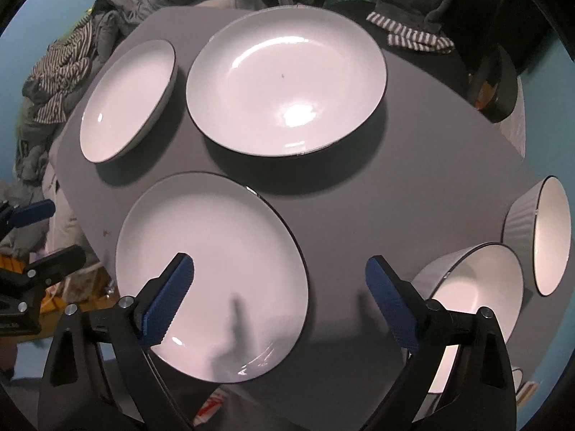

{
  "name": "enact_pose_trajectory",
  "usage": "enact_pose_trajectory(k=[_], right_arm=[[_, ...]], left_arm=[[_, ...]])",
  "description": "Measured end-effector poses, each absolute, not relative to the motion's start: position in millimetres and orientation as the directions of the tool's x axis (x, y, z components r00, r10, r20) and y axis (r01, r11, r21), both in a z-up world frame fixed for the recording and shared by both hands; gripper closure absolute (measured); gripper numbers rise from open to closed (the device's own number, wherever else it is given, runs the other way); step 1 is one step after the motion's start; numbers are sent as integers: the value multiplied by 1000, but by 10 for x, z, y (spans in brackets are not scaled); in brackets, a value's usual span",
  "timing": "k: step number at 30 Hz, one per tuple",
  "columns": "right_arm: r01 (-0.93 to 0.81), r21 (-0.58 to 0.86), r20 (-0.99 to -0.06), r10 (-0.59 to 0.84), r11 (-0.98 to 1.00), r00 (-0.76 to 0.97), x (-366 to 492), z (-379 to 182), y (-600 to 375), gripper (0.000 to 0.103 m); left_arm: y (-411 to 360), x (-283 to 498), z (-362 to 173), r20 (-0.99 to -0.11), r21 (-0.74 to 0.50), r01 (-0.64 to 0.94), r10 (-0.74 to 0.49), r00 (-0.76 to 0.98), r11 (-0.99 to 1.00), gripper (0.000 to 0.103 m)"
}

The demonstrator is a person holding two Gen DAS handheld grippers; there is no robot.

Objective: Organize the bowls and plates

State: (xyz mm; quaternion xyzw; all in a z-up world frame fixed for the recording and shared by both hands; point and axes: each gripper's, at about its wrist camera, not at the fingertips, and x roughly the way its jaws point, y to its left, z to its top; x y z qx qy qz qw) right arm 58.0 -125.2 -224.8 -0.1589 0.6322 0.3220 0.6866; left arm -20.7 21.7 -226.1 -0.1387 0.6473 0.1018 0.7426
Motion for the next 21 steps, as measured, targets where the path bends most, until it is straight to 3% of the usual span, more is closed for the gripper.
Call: enact_pose_trajectory(k=[10,12,18,21], right_arm=[[-638,248,-964,253,729,-86,532,-2426,-1271,31],[-642,253,-964,247,724,-101,507,-2471,-1259,41],[-632,245,-968,222,735,-116,504,-2557,-1284,54],[-624,249,-968,211,741,-136,523,-2592,-1298,61]], left_arm=[[240,-251,-2539,-990,-133,-406,-98,106,904,14],[246,-260,-2574,-990,-133,-413,-100,102,901,14],[248,-282,-2647,-990,-137,-417,-108,94,898,25],[272,-279,-2695,-990,-142,-428,-124,70,892,36]])
